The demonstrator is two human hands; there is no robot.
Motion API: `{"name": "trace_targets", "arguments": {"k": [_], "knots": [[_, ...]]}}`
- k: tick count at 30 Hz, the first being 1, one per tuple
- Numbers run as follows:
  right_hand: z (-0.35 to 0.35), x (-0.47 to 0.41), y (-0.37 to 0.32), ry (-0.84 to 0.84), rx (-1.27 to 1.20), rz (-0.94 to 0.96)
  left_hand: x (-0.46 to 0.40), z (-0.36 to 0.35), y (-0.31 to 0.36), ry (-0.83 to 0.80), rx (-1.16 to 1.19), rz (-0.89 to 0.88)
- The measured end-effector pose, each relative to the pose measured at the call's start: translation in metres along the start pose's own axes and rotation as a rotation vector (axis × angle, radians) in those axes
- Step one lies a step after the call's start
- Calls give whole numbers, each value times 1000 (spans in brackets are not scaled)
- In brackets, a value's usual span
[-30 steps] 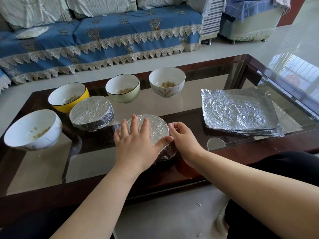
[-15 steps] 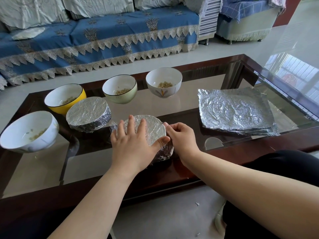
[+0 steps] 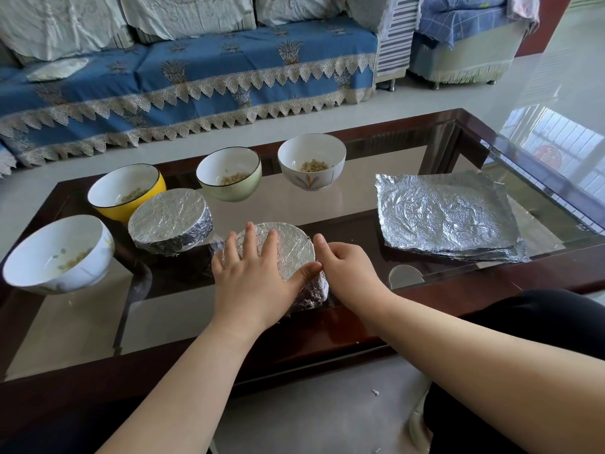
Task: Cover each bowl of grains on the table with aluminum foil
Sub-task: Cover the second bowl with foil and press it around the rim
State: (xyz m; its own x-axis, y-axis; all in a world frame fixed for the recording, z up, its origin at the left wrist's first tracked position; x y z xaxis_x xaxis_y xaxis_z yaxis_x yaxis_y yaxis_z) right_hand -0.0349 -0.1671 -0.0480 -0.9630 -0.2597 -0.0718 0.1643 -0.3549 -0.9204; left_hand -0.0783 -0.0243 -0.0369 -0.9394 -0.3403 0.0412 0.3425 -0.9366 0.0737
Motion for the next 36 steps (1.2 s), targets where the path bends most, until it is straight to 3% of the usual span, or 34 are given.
{"name": "trace_targets", "arguments": {"k": [7,16,20,26,36], "knots": [[-3,-6,11,-44,-358,-185,-2,2,0,-8,0,21],[3,-32,6,-44,-128,-89,5,24,-3,-150,52,29],[3,-32,9,-47,-53,-24,11,29,-9,-98,-75,28],[-15,-5,21,73,-200,25,-1,10,-14,-76,-25,-129],[-25,-1,33,177,-345,16,-2,2,-14,-13,-24,-134]]}}
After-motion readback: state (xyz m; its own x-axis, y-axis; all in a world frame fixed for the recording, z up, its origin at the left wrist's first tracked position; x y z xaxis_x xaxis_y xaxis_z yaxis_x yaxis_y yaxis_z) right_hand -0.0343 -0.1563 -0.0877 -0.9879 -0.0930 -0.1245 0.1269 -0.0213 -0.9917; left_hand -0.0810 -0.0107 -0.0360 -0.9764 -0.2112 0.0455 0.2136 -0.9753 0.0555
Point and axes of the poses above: each hand's wrist, its own x-axis away from the middle knuckle, its own z-axis out of the back of the hand, y = z × x, the point moved 1 cm from there along -x, towards the middle knuckle, and after that the axes turned 7 degrees about z, right-handed, at the moved point
